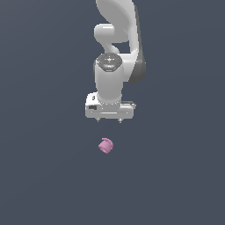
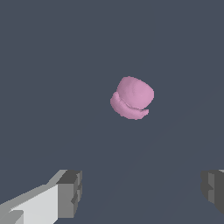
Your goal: Pick up the object and move it to a goal position.
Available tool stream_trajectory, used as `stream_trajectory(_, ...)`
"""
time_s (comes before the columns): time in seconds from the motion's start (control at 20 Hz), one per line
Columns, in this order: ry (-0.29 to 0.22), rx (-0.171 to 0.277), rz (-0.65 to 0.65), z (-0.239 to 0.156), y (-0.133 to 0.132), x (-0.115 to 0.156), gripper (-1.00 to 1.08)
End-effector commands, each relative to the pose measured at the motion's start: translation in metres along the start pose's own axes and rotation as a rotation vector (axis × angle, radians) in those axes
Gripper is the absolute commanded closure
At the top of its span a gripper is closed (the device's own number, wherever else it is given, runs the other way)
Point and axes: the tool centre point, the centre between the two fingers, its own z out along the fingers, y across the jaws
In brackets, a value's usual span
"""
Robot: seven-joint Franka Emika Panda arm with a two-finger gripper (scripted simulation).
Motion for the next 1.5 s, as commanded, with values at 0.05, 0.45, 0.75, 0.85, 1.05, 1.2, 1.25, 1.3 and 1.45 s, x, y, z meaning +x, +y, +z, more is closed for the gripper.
stream_trajectory(0.05, 0.000, 0.000, -0.001, 0.000, -0.001, 0.000, -0.92)
stream_trajectory(0.45, 0.017, 0.019, -0.039, -0.006, -0.031, -0.002, -0.92)
stream_trajectory(0.75, 0.016, 0.020, -0.026, -0.005, -0.029, 0.000, -0.92)
stream_trajectory(0.85, 0.016, 0.021, -0.008, -0.002, -0.029, 0.003, -0.92)
stream_trajectory(1.05, 0.015, 0.023, 0.049, 0.005, -0.024, 0.010, -0.92)
stream_trajectory(1.2, 0.013, 0.025, 0.108, 0.013, -0.020, 0.018, -0.92)
stream_trajectory(1.25, 0.013, 0.026, 0.131, 0.016, -0.018, 0.021, -0.92)
stream_trajectory(1.3, 0.012, 0.027, 0.156, 0.020, -0.016, 0.024, -0.92)
stream_trajectory(1.45, 0.010, 0.028, 0.242, 0.032, -0.009, 0.035, -0.92)
